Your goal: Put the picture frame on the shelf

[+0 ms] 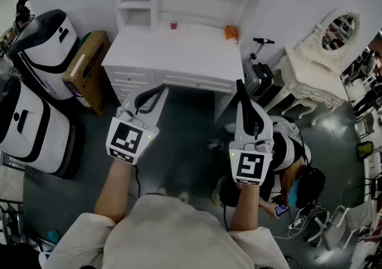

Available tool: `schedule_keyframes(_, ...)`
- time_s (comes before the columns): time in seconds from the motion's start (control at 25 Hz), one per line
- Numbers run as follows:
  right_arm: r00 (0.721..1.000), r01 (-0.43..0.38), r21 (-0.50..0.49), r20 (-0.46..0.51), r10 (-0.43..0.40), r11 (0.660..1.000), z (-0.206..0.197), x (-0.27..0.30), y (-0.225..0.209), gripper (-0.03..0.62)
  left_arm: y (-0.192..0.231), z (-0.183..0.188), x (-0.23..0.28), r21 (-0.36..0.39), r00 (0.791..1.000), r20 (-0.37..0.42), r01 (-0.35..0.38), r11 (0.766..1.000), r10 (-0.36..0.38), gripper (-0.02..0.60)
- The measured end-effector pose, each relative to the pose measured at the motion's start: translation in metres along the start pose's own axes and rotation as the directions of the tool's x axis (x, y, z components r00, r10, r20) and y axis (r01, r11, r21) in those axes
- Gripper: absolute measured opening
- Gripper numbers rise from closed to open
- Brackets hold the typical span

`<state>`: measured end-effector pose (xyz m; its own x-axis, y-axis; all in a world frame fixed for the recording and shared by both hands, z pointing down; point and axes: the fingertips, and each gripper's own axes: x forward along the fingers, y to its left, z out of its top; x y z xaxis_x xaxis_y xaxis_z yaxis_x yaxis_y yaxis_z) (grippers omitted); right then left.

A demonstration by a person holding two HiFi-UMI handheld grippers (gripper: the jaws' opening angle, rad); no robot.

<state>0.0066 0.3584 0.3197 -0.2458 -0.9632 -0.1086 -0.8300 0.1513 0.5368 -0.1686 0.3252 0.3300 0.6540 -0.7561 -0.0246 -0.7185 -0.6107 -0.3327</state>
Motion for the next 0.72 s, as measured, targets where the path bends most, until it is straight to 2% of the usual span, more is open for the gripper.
schedule_keyframes(0.2,0.998,0.002,0.050,-0.066,0.001,0.999,-0.010,-0.032,-0.009,0.032,-0.017,0.019,-0.012,0.019,1.000,0.000,-0.006,1.000,0.006,0.000)
schedule_keyframes(0.4,0.998,0.001,0.130,-0.058,0.007,0.992,-0.015,-0.052,-0.020,0.032,-0.035,0.026,-0.016,0.010,1.000,-0.002,-0.001,1.000,0.001,0.001)
schedule_keyframes(0.72,0.999,-0.010,0.137,-0.040,0.016,0.991,-0.017,-0.062,-0.032,0.032,-0.054,0.027,-0.014,0.010,1.000,-0.020,-0.011,1.000,0.011,0.001)
